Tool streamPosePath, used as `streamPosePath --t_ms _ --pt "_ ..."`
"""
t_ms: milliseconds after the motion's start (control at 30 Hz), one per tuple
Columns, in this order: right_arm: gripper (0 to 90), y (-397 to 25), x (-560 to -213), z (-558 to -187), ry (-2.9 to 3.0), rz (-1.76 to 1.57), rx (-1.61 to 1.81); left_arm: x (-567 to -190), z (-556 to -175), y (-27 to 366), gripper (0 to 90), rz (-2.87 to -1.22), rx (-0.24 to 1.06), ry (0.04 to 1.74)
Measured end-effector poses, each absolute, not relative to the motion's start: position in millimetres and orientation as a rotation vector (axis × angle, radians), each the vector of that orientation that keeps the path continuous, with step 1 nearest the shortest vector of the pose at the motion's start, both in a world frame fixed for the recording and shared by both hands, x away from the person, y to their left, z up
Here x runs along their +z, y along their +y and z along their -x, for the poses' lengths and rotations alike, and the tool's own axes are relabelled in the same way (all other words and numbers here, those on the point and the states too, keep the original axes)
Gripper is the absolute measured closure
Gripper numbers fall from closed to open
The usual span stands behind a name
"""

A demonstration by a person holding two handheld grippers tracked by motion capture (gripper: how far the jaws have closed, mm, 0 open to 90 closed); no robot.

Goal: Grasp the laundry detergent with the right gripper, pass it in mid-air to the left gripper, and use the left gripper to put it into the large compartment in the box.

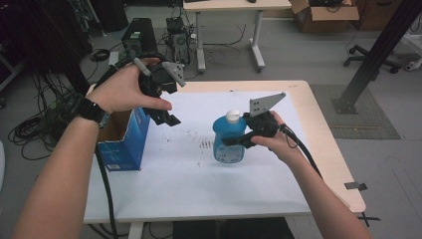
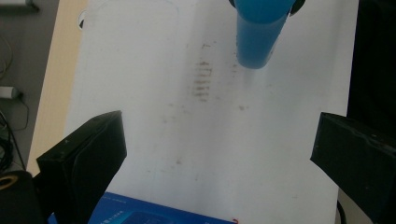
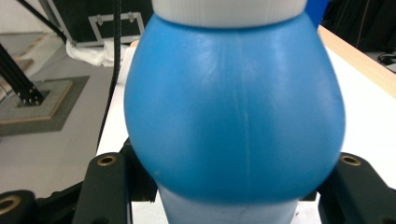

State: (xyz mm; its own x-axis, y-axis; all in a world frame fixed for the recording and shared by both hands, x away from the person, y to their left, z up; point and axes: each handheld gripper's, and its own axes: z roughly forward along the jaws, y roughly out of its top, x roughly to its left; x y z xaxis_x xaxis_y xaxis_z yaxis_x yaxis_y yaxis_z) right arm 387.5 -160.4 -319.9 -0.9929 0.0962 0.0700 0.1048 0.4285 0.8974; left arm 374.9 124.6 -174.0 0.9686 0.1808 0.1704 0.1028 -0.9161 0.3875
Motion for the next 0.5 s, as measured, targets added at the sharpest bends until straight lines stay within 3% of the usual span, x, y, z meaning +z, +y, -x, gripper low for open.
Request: streamPosePath --t_ms 500 --pt "42.0 -92.3 -274.2 -387.6 -2.687 -0.002 -1.584 -168.6 -369.1 122.1 3.7 -2.714 0.278 0.19"
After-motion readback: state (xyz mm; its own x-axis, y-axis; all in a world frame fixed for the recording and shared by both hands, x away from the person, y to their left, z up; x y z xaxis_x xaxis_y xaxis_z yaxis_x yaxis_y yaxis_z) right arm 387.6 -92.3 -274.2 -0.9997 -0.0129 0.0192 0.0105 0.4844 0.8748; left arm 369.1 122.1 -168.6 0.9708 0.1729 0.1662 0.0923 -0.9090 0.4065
